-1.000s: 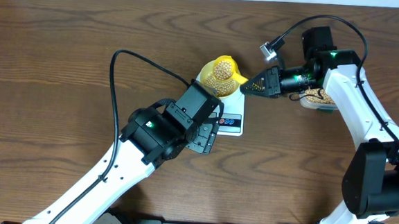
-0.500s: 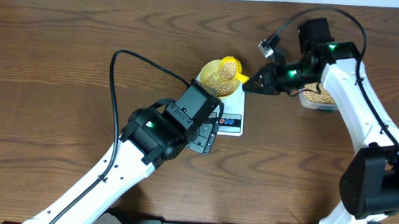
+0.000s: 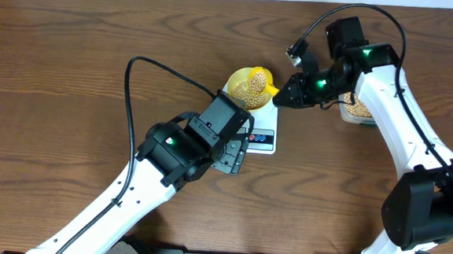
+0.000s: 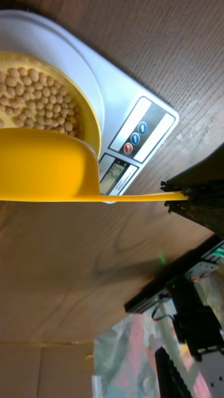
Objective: Scoop item into bowl and weigh 50g on scale
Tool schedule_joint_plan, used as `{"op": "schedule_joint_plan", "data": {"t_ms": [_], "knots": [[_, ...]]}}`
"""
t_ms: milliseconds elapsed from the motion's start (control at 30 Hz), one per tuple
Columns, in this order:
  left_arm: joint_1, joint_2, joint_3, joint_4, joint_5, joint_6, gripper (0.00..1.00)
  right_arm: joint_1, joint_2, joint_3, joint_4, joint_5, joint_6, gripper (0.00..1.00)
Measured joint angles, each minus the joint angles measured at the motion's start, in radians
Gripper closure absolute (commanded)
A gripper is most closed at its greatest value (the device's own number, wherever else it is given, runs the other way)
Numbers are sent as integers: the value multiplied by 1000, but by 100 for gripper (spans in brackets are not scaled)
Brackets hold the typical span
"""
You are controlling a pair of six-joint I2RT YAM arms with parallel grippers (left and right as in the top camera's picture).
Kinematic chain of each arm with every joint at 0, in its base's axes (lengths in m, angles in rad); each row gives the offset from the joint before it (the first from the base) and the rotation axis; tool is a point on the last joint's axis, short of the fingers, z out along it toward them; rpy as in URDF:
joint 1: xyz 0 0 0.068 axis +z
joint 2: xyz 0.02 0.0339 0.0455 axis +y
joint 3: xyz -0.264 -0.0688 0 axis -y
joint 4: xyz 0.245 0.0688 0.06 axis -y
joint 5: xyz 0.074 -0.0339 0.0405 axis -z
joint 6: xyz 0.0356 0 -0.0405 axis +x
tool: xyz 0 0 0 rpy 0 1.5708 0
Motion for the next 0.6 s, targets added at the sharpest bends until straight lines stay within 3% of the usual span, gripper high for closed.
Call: {"op": "schedule_joint_plan", "data": {"t_ms": [600], "knots": [[0,0,0,0,0,0,22,79,0,90,-39,202,1,99]]}}
